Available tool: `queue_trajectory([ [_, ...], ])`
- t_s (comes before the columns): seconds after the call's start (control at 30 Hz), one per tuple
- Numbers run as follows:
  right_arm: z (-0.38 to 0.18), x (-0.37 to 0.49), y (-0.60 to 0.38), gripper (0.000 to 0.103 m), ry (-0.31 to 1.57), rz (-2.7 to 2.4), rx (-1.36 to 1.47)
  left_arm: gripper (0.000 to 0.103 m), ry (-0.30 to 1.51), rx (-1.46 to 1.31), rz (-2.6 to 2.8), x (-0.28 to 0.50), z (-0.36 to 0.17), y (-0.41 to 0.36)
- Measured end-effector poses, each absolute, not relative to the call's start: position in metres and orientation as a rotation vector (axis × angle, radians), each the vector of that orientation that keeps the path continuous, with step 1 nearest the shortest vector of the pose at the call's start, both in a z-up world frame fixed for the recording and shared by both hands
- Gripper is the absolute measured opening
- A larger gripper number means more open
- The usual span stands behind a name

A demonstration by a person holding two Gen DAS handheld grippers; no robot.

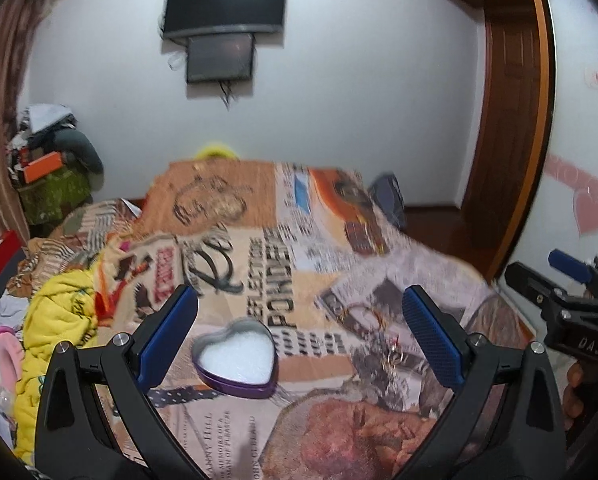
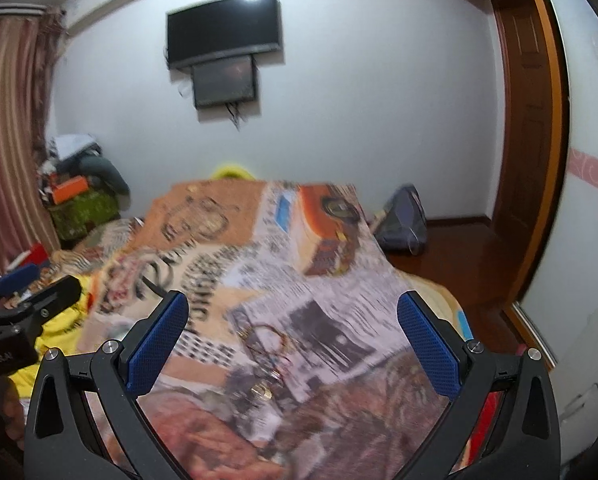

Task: Organize jewelry
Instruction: 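Grasp the braided bracelet with the right tool while the left tool grasps a small silver ring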

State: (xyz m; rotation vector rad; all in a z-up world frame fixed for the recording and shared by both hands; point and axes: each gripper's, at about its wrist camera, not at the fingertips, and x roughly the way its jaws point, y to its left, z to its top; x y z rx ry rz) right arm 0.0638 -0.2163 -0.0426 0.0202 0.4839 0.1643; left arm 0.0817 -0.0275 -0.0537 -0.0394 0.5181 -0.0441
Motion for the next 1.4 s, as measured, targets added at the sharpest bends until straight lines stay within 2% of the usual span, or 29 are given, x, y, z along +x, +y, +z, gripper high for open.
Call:
queue_trajectory([
  [0.27,-0.085,0.088,-0.238,0.102,0.639,0.137,-0.021,0.103,0.751,-0.035,-0.133,0.130,-0.119,-0.048],
  [0.33,-0.092,0.093,-0.241,0.100,0.667,0.153,-0.029,0.103,0.796,-0.057,-0.153,0.140,-0.132,-0.050],
  [0.47,-0.105,0.107,-0.244,0.089,0.710,0.184,-0.022,0.103,0.838,-0.089,-0.193,0.162,-0.149,-0.055],
  [0.53,-0.111,0.116,-0.247,0.082,0.726,0.206,-0.008,0.097,0.857,-0.101,-0.220,0.173,-0.156,-0.059],
  [0.6,-0.114,0.122,-0.248,0.075,0.743,0.226,0.005,0.082,0.895,-0.116,-0.242,0.184,-0.164,-0.062],
  [0.7,-0.118,0.131,-0.249,0.067,0.762,0.255,0.017,0.064,0.959,-0.159,-0.269,0.199,-0.180,-0.062],
  [0.8,-0.121,0.139,-0.247,0.061,0.773,0.295,0.038,0.049,0.992,-0.174,-0.248,0.208,-0.192,-0.060],
  [0.9,-0.124,0.151,-0.242,0.059,0.790,0.351,0.055,0.040,1.008,-0.190,-0.213,0.215,-0.200,-0.055],
  [0.97,-0.128,0.161,-0.236,0.058,0.808,0.391,0.056,0.039,1.018,-0.195,-0.207,0.218,-0.205,-0.053],
  [1.2,-0.141,0.199,-0.209,0.057,0.896,0.516,-0.022,0.022,1.047,-0.179,-0.186,0.228,-0.216,-0.046],
  [1.4,-0.149,0.222,-0.182,0.057,0.953,0.600,-0.184,0.020,1.046,-0.148,-0.179,0.234,-0.219,-0.047],
])
